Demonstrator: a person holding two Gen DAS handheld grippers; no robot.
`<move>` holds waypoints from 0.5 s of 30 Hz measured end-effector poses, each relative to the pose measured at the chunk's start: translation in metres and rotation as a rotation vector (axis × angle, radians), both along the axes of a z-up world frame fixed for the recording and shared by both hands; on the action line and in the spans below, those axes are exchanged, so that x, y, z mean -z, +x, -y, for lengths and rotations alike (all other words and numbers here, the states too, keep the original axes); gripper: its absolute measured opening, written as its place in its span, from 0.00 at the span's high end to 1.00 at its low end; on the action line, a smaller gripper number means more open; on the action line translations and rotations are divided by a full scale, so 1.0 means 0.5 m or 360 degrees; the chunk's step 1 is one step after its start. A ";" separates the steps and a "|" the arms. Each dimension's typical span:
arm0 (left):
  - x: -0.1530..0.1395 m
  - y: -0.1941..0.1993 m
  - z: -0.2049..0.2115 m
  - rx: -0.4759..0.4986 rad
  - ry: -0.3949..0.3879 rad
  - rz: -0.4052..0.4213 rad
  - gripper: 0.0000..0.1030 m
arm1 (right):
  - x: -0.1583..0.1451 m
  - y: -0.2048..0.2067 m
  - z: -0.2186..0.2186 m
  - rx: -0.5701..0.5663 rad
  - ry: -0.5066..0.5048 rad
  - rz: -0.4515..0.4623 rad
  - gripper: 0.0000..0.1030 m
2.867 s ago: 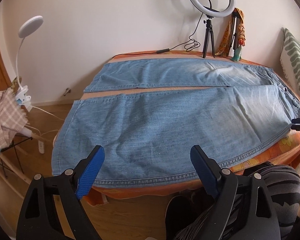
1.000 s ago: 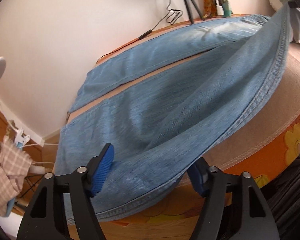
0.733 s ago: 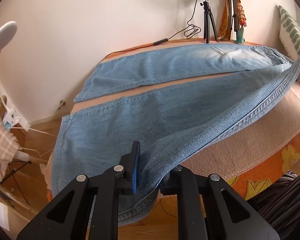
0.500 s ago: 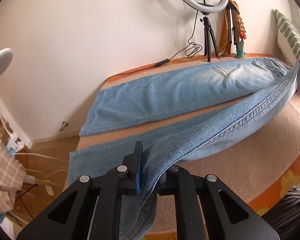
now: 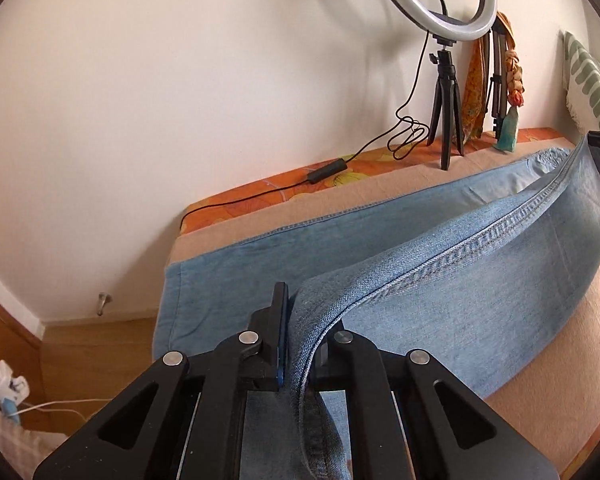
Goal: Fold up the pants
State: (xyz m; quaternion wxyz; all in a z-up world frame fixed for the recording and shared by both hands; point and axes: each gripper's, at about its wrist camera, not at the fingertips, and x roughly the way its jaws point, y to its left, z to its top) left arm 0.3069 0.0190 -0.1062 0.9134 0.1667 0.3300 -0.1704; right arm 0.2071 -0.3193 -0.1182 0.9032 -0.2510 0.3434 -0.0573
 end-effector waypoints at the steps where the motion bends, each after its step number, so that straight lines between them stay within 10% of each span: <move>1: 0.006 0.016 0.008 0.0009 0.0014 -0.0017 0.94 | 0.007 0.020 0.008 0.0009 0.0006 -0.0016 0.96; 15: 0.144 0.185 0.070 0.0030 0.0202 -0.0266 0.94 | 0.156 0.224 0.053 0.0057 0.0027 -0.0277 0.96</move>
